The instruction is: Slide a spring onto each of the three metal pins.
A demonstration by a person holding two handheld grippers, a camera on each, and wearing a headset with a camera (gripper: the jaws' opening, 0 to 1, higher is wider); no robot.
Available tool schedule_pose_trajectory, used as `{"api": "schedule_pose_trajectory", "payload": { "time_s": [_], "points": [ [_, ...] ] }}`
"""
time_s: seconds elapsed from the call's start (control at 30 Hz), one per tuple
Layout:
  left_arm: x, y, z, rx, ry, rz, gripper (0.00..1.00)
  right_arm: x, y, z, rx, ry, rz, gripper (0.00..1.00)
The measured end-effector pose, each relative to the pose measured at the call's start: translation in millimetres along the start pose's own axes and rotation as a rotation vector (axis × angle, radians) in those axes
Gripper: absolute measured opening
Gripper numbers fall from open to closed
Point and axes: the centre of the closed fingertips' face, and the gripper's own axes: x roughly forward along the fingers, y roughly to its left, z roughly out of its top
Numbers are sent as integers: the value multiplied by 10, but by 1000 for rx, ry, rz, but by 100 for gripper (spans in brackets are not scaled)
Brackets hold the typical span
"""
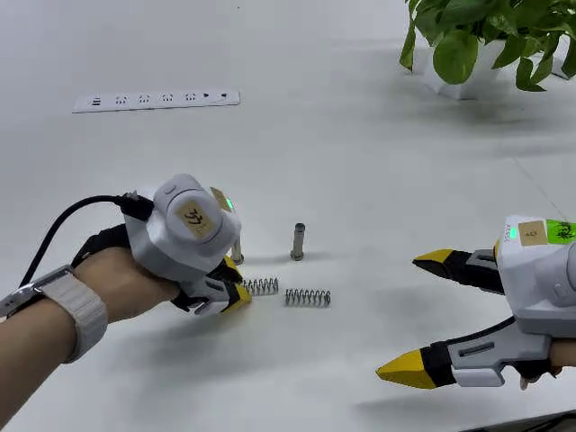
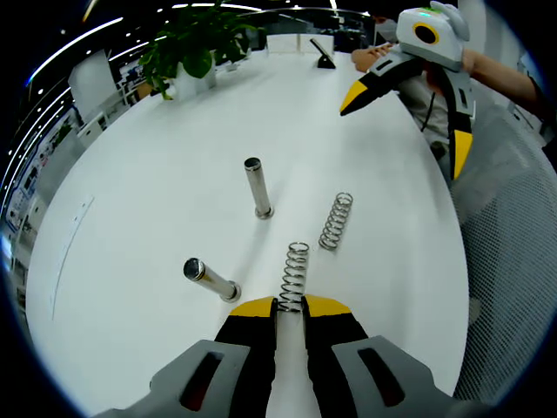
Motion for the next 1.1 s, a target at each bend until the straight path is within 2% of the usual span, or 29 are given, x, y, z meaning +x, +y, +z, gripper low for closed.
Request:
{"api": "schedule_pose_trajectory", "payload": {
  "time_s": [0.1, 0.5, 0.57, 0.67, 0.7, 0.73, 0.8, 0.97, 1.1],
  "points": [
    [-3, 5, -3, -4, -3, 3, 12, 8, 17, 4, 0, -3, 5, 88],
    [-11, 0, -11, -82, -63, 40, 10, 66, 87, 80, -12, -12, 21, 86],
    [-21, -48, -14, -93, -58, 35, 10, 78, 102, 116, -16, -16, 27, 86],
    [-34, -107, -3, -97, -72, 35, 10, 97, 104, 158, -25, -19, 27, 85],
    [-46, -112, 6, -106, -80, 32, 10, 100, 105, 168, -28, -20, 28, 85],
    [-79, -123, 59, -109, -107, 37, 10, 107, 105, 180, -31, -22, 30, 85],
    [-122, -129, 92, -111, -119, 48, 10, 116, 109, 198, -35, -23, 32, 85],
    [-271, -143, 97, -118, -153, 70, 10, 148, 156, 274, -54, -31, 43, 83],
    [-371, -182, 68, -116, -184, 75, 10, 182, 184, 331, -46, -41, 56, 77]
  ]
}}
